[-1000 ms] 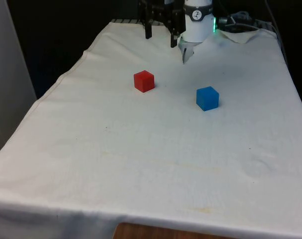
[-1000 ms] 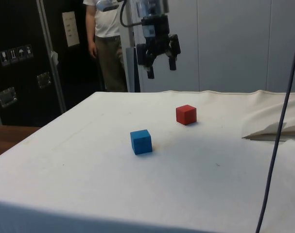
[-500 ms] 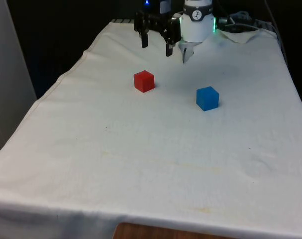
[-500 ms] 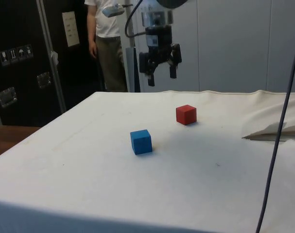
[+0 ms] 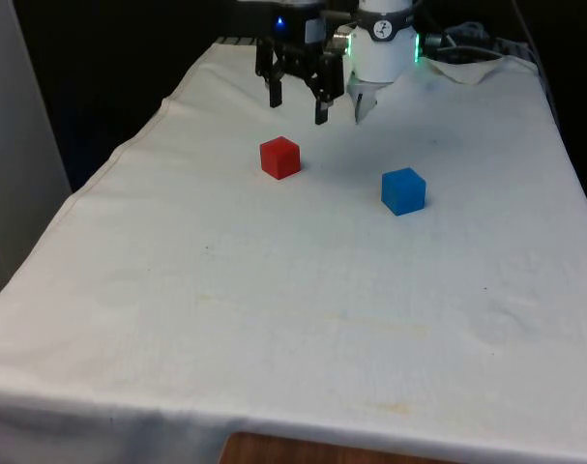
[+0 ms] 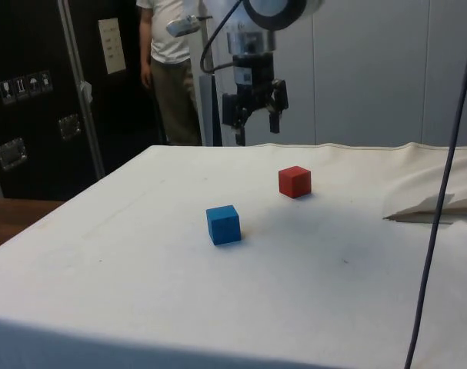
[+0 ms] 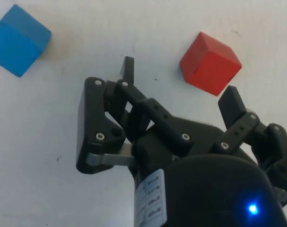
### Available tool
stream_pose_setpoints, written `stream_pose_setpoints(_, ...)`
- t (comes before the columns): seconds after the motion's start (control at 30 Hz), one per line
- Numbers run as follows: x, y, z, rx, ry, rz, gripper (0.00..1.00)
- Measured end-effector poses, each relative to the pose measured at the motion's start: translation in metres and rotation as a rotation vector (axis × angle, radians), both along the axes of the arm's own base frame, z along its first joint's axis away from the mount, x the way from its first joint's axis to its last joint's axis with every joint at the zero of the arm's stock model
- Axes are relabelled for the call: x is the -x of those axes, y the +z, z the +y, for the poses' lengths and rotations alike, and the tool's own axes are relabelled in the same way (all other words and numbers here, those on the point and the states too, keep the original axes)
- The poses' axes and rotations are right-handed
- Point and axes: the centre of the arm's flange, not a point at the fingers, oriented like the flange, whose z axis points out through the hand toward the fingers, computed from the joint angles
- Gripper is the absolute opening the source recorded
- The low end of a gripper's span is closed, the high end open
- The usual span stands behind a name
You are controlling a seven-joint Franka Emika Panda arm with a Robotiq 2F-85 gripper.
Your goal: Stack the two cubes.
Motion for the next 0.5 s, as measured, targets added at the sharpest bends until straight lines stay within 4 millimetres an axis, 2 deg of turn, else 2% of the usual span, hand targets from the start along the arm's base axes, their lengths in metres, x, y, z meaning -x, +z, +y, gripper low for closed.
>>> stream_pose_setpoints(0.5, 0.026, -0.016, -0.016, -0.005, -0.027, 0.005, 1.0)
